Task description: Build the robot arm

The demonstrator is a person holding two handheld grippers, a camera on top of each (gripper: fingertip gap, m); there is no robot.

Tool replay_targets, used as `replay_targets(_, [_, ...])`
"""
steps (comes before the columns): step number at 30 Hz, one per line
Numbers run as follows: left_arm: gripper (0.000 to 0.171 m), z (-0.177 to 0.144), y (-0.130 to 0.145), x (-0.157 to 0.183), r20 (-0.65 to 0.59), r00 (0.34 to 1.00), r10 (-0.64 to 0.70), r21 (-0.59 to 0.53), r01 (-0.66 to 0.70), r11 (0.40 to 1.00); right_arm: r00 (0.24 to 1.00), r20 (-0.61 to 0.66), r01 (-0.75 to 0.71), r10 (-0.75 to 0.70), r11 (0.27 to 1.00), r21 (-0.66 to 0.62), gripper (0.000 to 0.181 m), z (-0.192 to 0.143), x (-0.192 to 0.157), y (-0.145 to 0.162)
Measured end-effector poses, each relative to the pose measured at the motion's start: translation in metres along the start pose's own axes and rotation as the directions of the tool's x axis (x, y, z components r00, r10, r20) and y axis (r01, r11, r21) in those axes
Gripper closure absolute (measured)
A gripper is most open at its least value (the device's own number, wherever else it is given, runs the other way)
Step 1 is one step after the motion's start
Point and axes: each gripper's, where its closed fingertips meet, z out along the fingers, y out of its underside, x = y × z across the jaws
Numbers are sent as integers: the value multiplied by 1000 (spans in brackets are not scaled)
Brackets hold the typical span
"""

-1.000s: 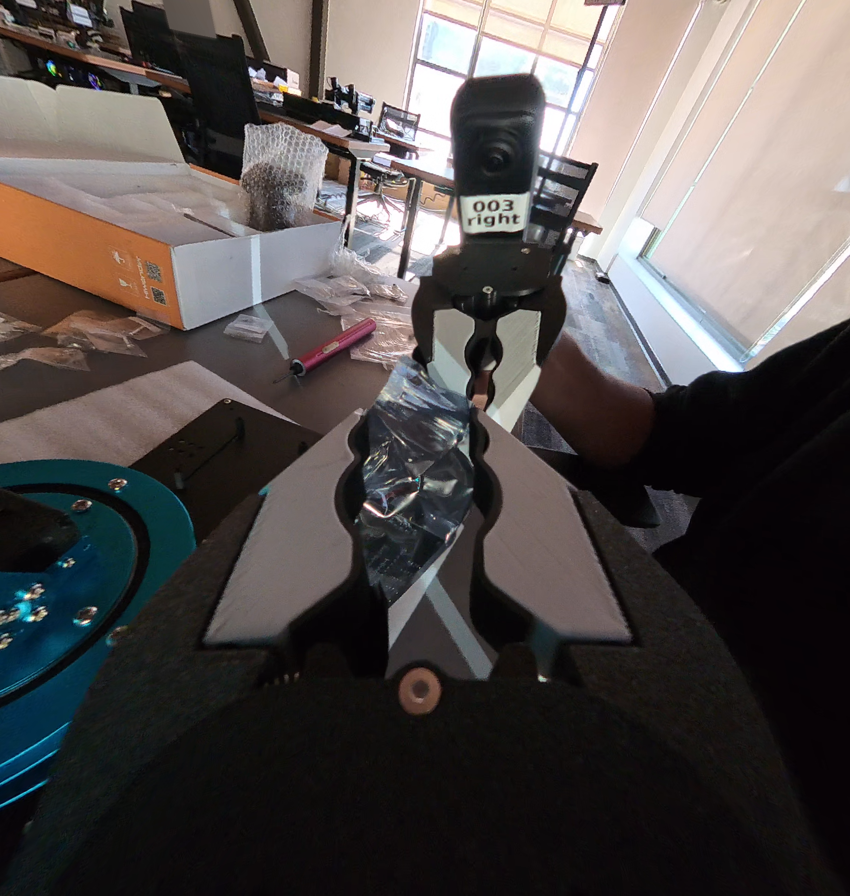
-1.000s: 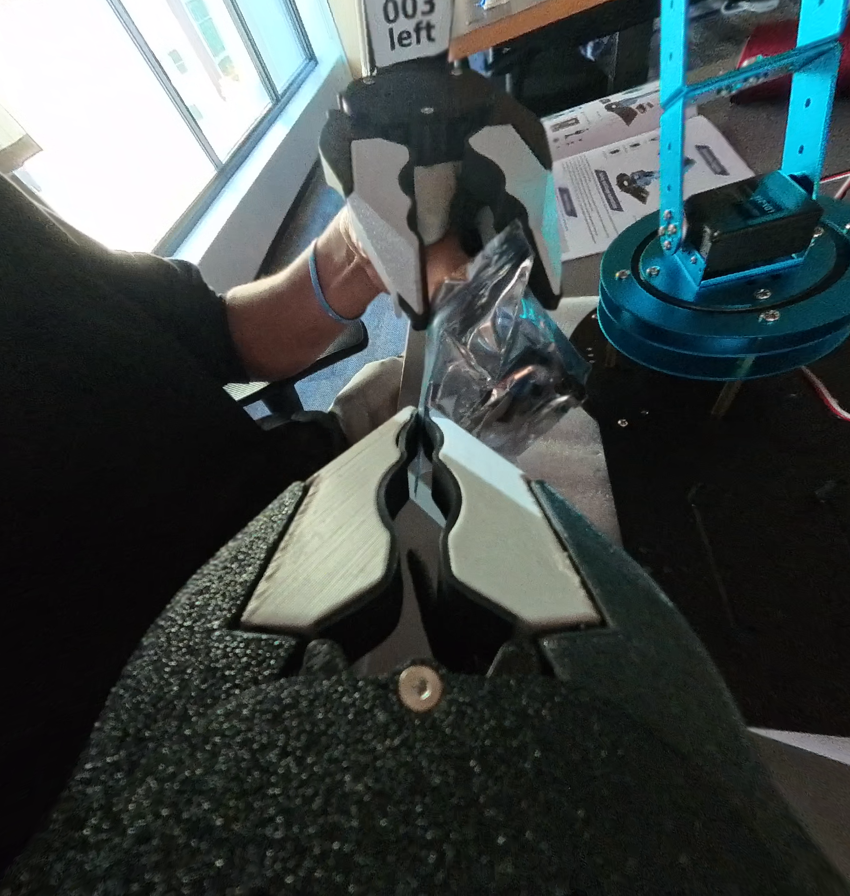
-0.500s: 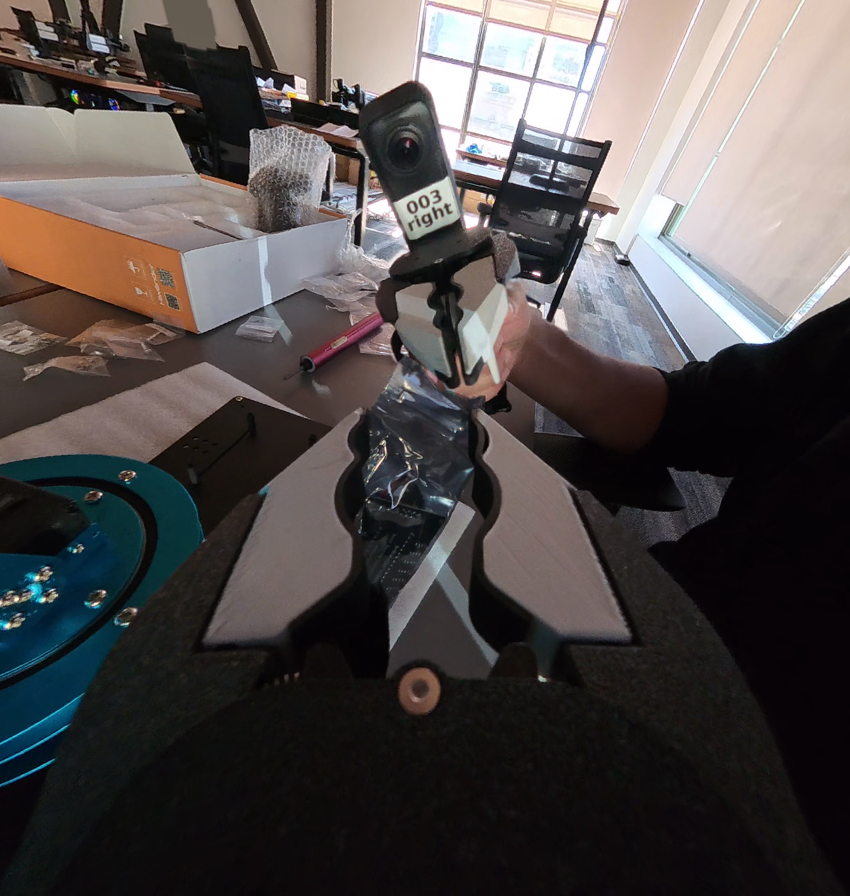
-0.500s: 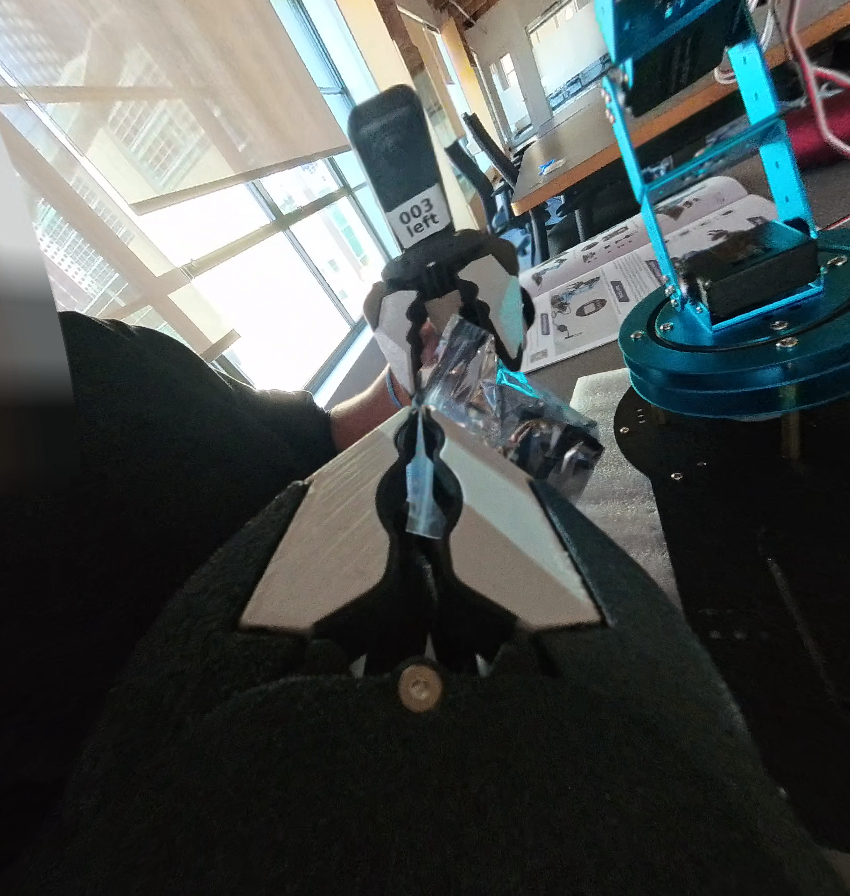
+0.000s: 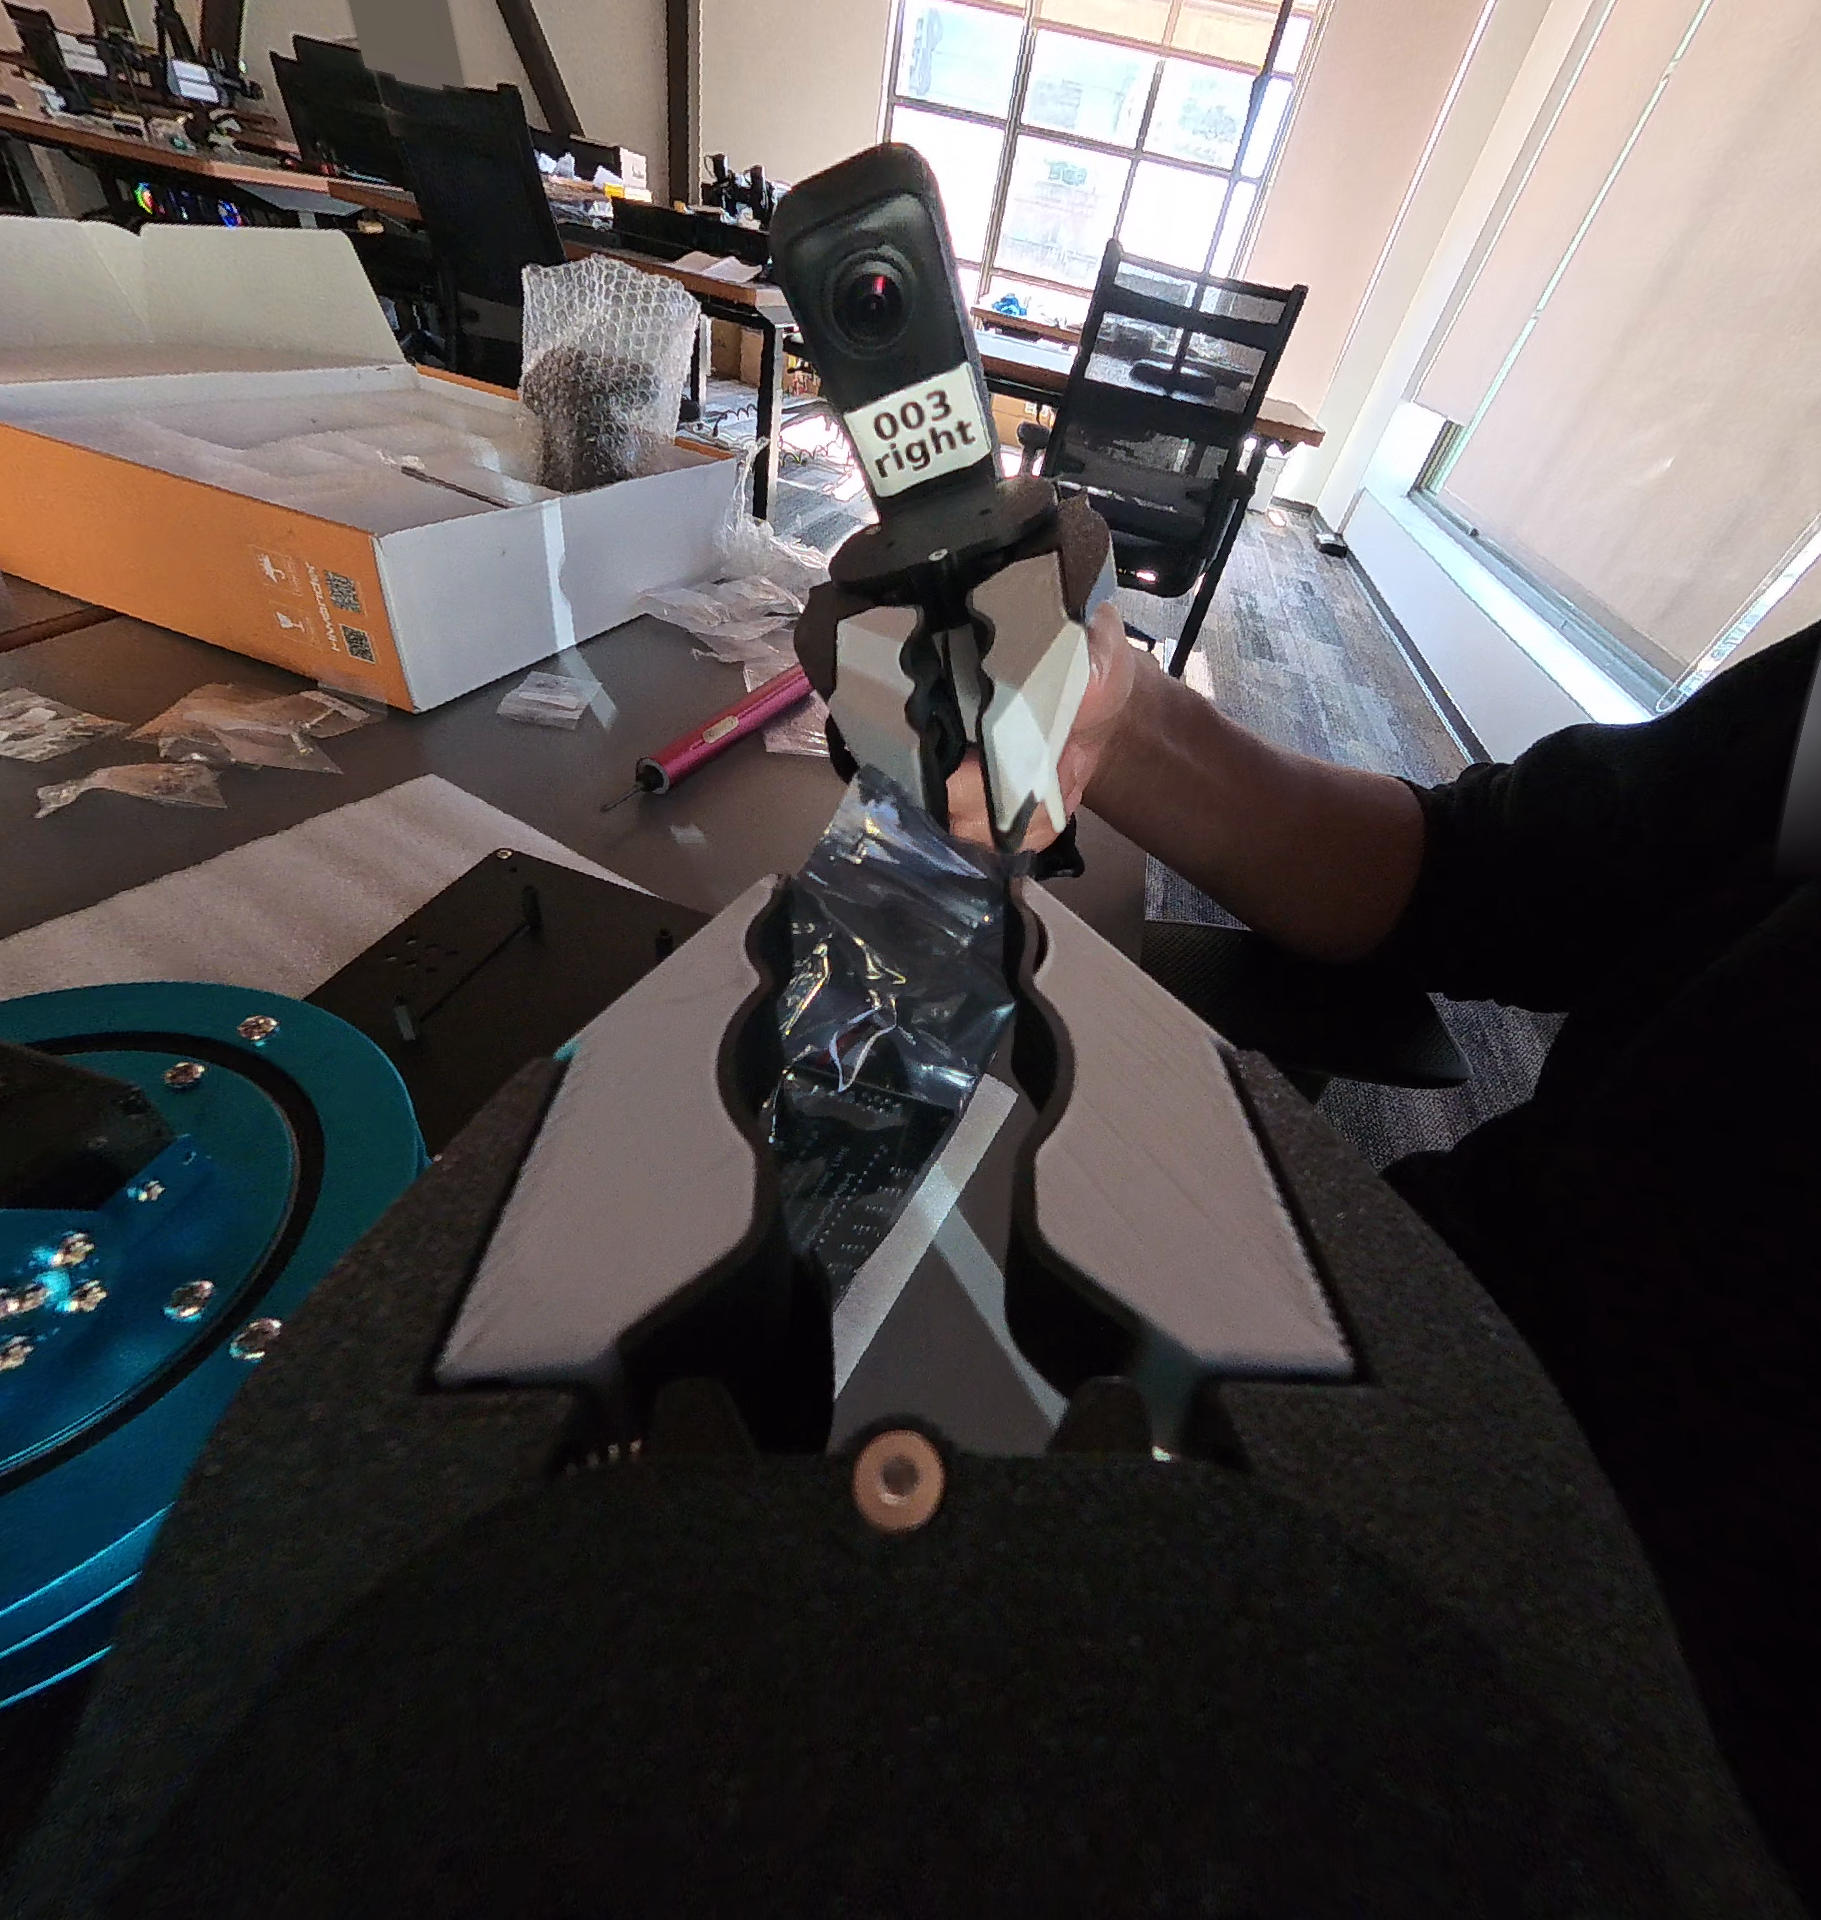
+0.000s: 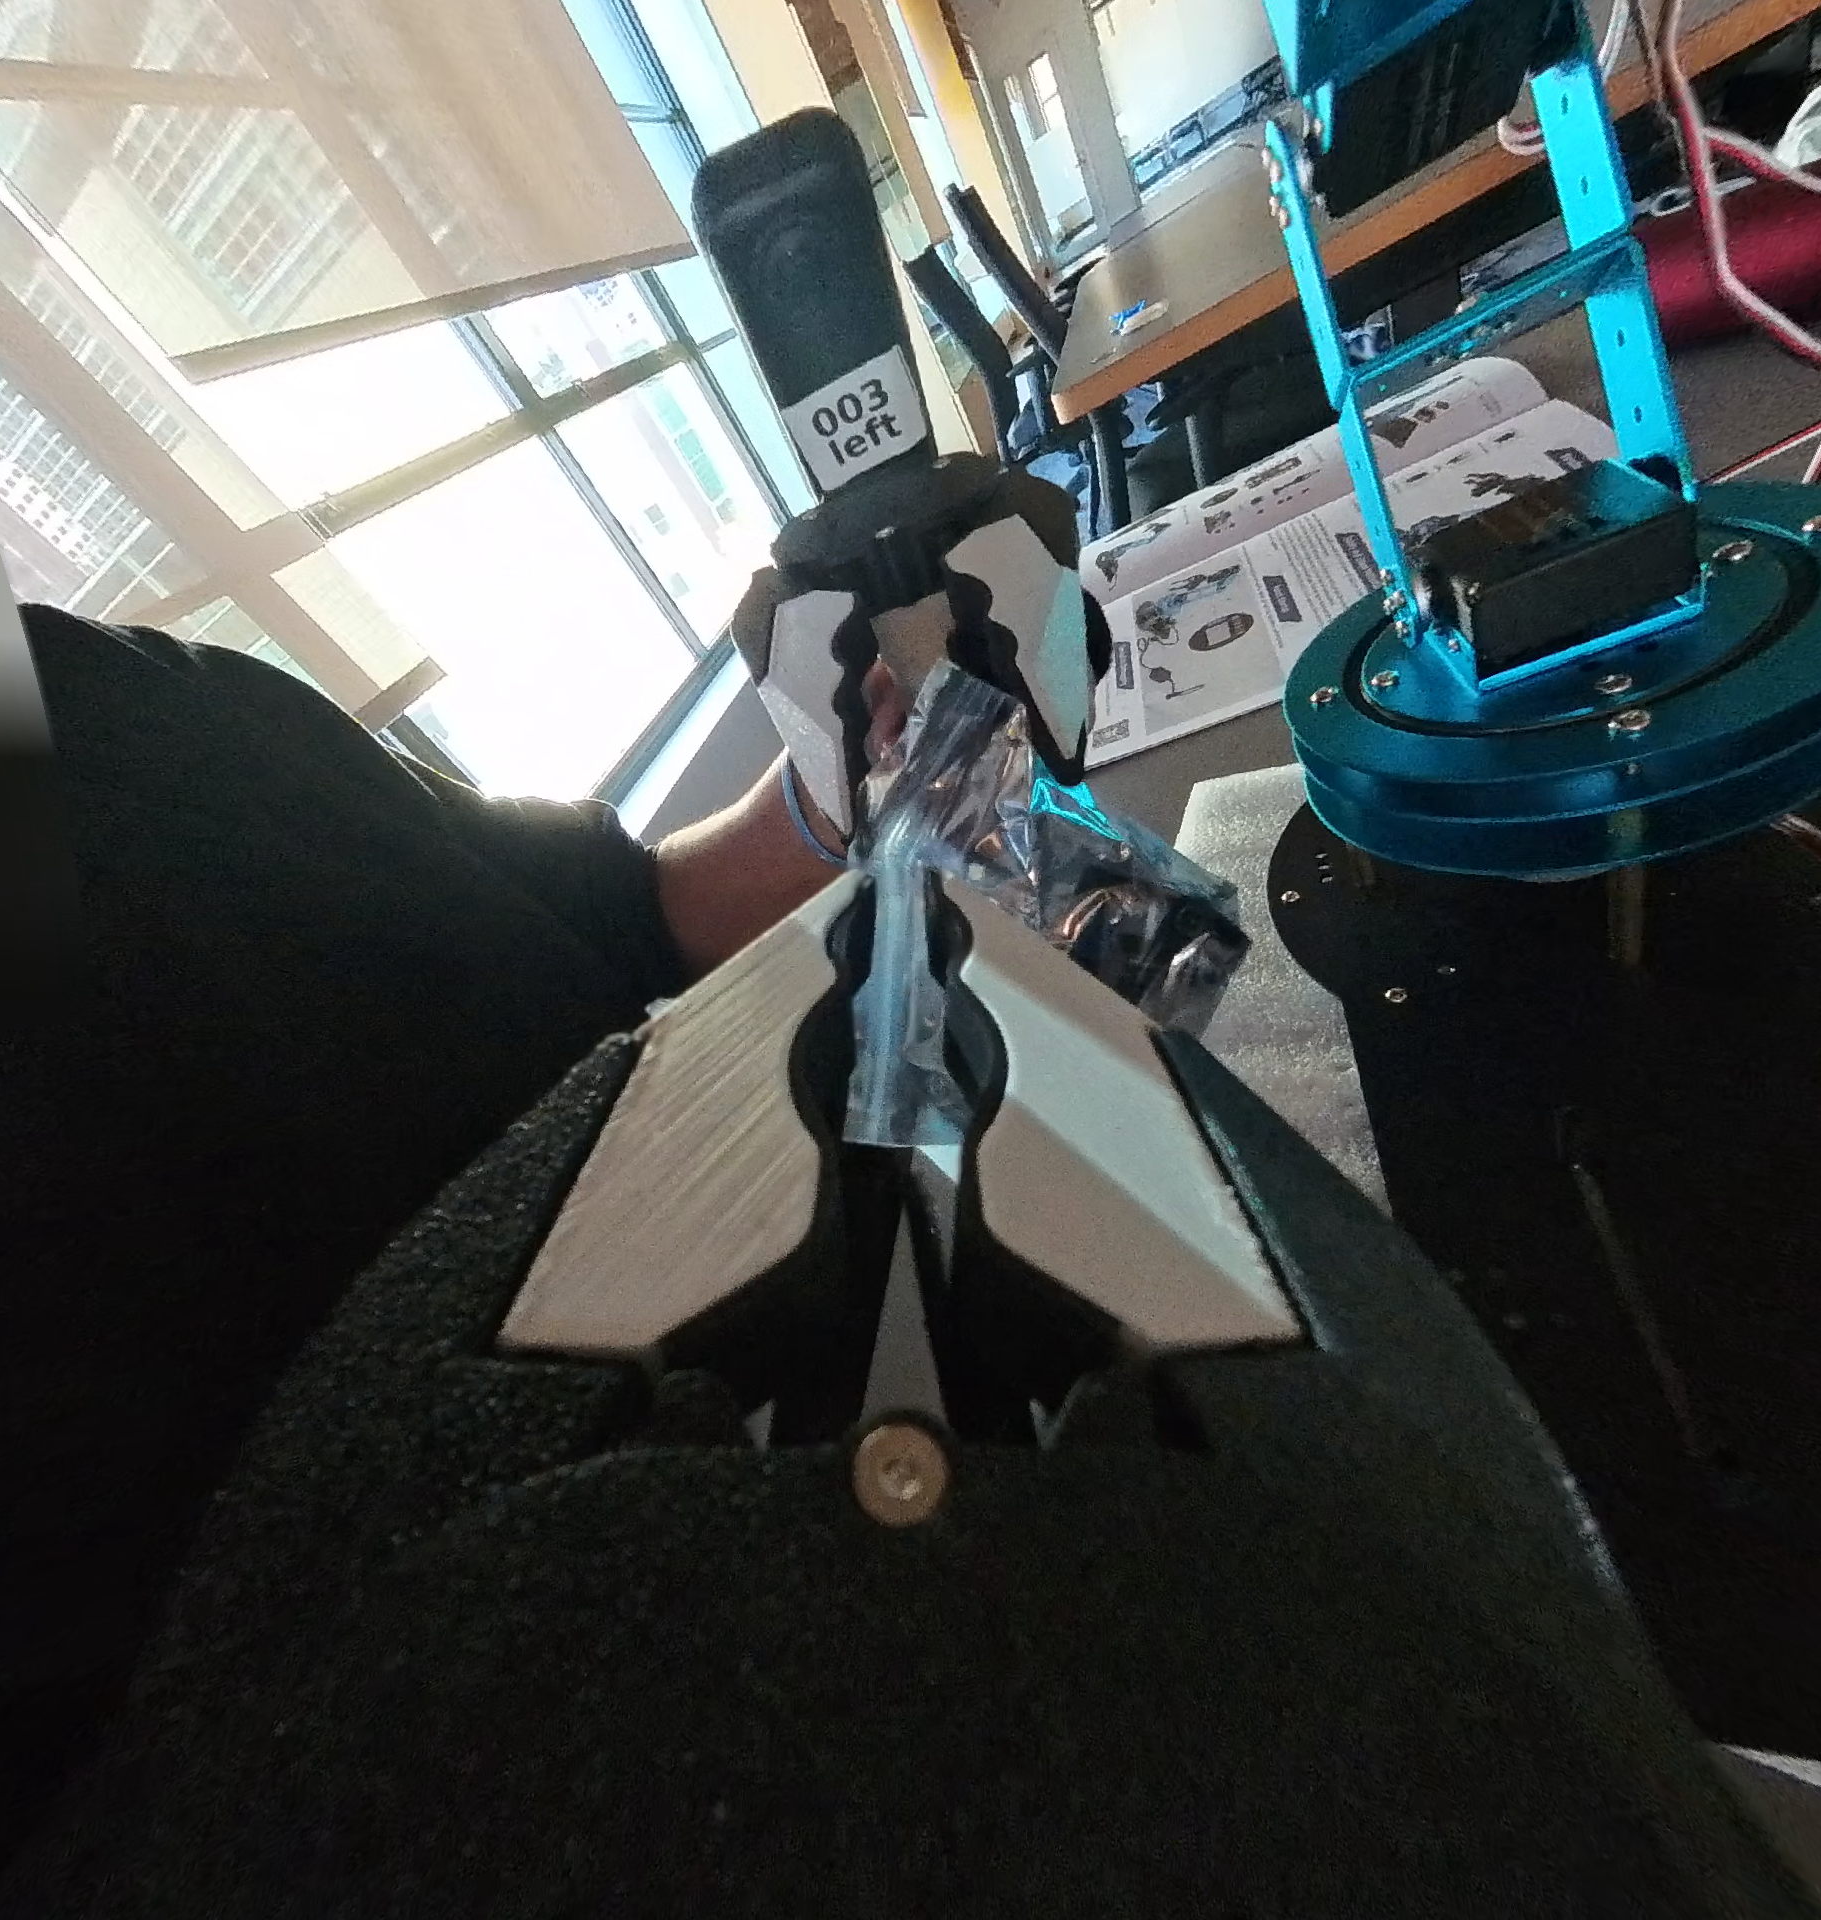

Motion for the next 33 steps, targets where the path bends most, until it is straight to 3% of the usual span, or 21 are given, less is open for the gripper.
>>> replay_targets(3, [132,0,0,0,0,1000,-2,-6,2,1000,1000,10,15,-15,1000,-13,173,3,-3,3])
replay_targets(8, [132,0,0,0,10,1000,8,-8,-8,1000,996,-81,44,-48,997,-59,178,4,10,10])
replay_targets(17, [132,0,0,0,14,1000,15,-12,-14,1000,999,3,37,-37,999,25,177,-2,-7,-5])
replay_targets(28, [132,1,1,-1,21,1000,18,-19,-18,1000,998,-33,55,-56,998,-9,178,1,-2,0])
replay_targets(33, [132,3,2,0,11,1000,21,-23,-20,1000,999,15,41,-40,999,-34,181,3,-9,6])
